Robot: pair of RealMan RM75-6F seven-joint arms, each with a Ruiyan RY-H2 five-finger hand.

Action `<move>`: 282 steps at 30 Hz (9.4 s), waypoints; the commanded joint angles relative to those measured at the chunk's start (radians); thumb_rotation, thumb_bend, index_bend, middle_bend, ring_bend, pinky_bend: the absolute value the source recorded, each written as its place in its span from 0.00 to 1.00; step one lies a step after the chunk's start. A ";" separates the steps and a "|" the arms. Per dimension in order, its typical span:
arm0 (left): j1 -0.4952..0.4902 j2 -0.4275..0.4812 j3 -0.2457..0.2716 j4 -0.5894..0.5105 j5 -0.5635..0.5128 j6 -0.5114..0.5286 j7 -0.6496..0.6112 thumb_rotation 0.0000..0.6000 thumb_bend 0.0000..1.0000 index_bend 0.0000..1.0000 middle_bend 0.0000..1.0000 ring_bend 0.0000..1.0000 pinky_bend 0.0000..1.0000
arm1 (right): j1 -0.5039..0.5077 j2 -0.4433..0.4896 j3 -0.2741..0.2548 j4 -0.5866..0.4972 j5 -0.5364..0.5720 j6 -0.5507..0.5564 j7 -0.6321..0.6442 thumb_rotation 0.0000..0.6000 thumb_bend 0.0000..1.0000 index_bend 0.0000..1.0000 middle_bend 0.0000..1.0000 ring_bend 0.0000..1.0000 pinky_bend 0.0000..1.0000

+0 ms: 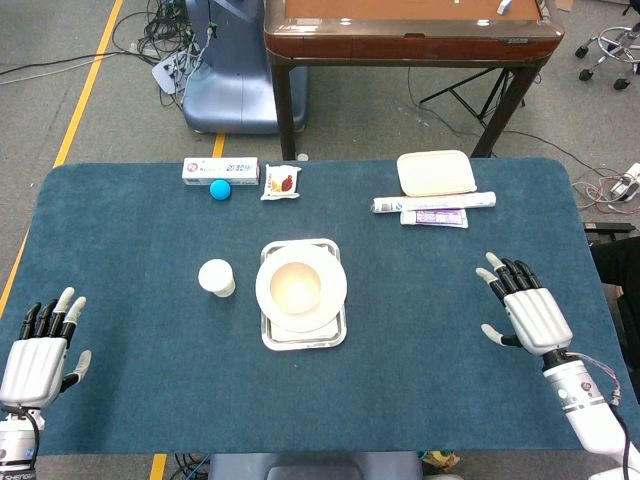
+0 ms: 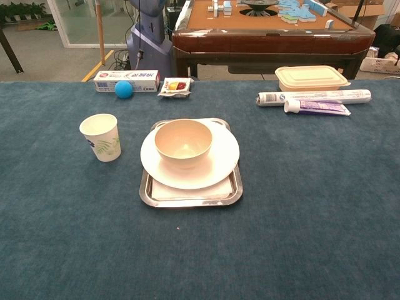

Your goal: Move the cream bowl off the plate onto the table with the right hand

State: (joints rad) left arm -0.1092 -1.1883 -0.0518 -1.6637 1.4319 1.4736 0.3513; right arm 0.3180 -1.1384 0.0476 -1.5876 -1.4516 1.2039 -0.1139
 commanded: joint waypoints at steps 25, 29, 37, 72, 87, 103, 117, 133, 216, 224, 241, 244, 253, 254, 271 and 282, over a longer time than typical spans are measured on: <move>0.011 0.004 -0.007 -0.003 -0.008 0.020 -0.014 1.00 0.36 0.00 0.00 0.00 0.00 | 0.061 0.038 -0.006 0.005 0.004 -0.134 0.106 1.00 0.31 0.10 0.01 0.00 0.01; 0.006 -0.004 -0.012 0.005 -0.032 0.007 0.010 1.00 0.36 0.00 0.00 0.00 0.00 | 0.087 0.061 -0.007 0.021 -0.002 -0.178 0.148 1.00 0.27 0.10 0.01 0.00 0.01; -0.003 -0.035 -0.024 0.021 -0.065 -0.002 0.063 1.00 0.36 0.00 0.00 0.00 0.00 | 0.159 0.067 -0.001 0.100 -0.037 -0.266 0.264 1.00 0.23 0.10 0.01 0.00 0.01; -0.016 -0.041 -0.053 0.040 -0.137 -0.016 0.060 1.00 0.36 0.00 0.00 0.00 0.00 | 0.612 -0.098 0.021 0.252 -0.143 -0.645 0.617 1.00 0.09 0.00 0.00 0.00 0.01; -0.012 -0.020 -0.049 0.030 -0.125 -0.009 0.019 1.00 0.36 0.00 0.00 0.00 0.00 | 0.663 -0.142 0.020 0.262 -0.053 -0.708 0.494 1.00 0.09 0.00 0.00 0.00 0.01; -0.011 -0.011 -0.043 0.024 -0.112 -0.007 0.003 1.00 0.36 0.00 0.00 0.00 0.00 | 0.684 -0.130 0.043 0.189 0.063 -0.721 0.333 1.00 0.47 0.00 0.13 0.00 0.01; -0.012 -0.008 -0.042 0.022 -0.113 -0.010 -0.001 1.00 0.36 0.00 0.00 0.00 0.00 | 0.718 -0.153 0.068 0.194 0.089 -0.756 0.351 1.00 0.34 0.00 0.00 0.00 0.01; -0.004 0.020 -0.042 0.013 -0.100 -0.003 -0.058 1.00 0.36 0.00 0.00 0.00 0.00 | 0.828 -0.288 0.117 0.301 0.167 -0.863 0.343 1.00 0.13 0.00 0.00 0.00 0.01; 0.006 0.040 -0.038 0.019 -0.070 0.006 -0.109 1.00 0.36 0.00 0.00 0.00 0.00 | 0.905 -0.436 0.131 0.439 0.077 -0.841 0.434 1.00 0.39 0.00 0.00 0.00 0.11; 0.002 0.034 -0.041 0.029 -0.075 0.000 -0.101 1.00 0.36 0.00 0.00 0.00 0.00 | 0.876 -0.351 0.127 0.336 0.105 -0.800 0.379 1.00 0.40 0.00 0.00 0.00 0.11; -0.004 -0.011 -0.034 0.031 -0.065 0.016 -0.005 1.00 0.36 0.00 0.00 0.00 0.00 | 0.633 -0.028 0.013 -0.052 0.074 -0.541 0.271 1.00 0.40 0.00 0.00 0.00 0.11; -0.007 -0.019 -0.037 0.033 -0.069 0.014 0.009 1.00 0.36 0.00 0.00 0.00 0.00 | 0.581 0.010 -0.022 -0.073 0.029 -0.492 0.294 1.00 0.40 0.00 0.00 0.00 0.11; -0.017 -0.037 -0.038 0.037 -0.078 0.003 0.041 1.00 0.36 0.00 0.00 0.00 0.00 | 0.499 0.016 -0.093 -0.025 -0.082 -0.424 0.376 1.00 0.40 0.00 0.00 0.00 0.11; -0.018 -0.037 -0.038 0.038 -0.078 0.003 0.042 1.00 0.36 0.00 0.00 0.00 0.00 | 0.495 0.011 -0.098 -0.016 -0.090 -0.420 0.384 1.00 0.40 0.00 0.00 0.00 0.11; -0.018 -0.035 -0.042 0.039 -0.092 0.001 0.035 1.00 0.36 0.00 0.00 0.00 0.00 | 0.496 -0.138 -0.136 0.189 -0.162 -0.453 0.509 1.00 0.40 0.00 0.00 0.00 0.11; -0.014 -0.036 -0.045 0.038 -0.089 0.016 0.032 1.00 0.36 0.00 0.00 0.00 0.00 | 0.516 -0.124 -0.168 0.189 -0.174 -0.504 0.521 1.00 0.31 0.00 0.00 0.00 0.10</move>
State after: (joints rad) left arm -0.1234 -1.2237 -0.0970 -1.6256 1.3423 1.4892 0.3827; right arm 0.8286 -1.2753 -0.1129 -1.3855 -1.6273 0.7135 0.4130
